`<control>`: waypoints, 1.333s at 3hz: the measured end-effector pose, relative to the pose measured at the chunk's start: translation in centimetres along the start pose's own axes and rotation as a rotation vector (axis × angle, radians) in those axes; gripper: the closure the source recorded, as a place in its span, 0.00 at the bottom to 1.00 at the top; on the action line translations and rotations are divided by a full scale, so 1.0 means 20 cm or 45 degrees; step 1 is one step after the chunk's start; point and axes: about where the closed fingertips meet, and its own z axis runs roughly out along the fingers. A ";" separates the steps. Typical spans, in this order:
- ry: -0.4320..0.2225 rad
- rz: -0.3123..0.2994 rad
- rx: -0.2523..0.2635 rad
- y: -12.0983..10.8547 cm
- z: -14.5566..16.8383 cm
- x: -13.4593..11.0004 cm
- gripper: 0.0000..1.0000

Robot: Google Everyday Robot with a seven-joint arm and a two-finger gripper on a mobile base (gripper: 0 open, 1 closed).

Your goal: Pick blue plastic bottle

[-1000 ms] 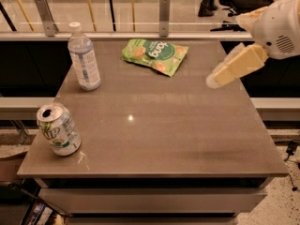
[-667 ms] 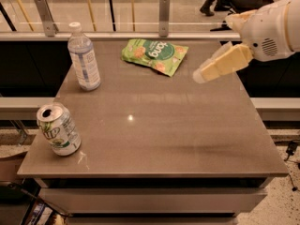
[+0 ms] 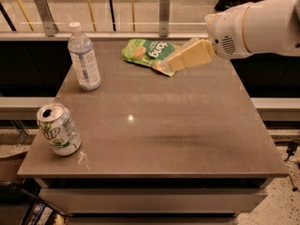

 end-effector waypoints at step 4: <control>-0.205 0.160 -0.047 0.16 0.46 -0.16 0.00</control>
Offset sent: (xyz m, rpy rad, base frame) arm 0.0418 0.0732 -0.0249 0.1388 0.0686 -0.0158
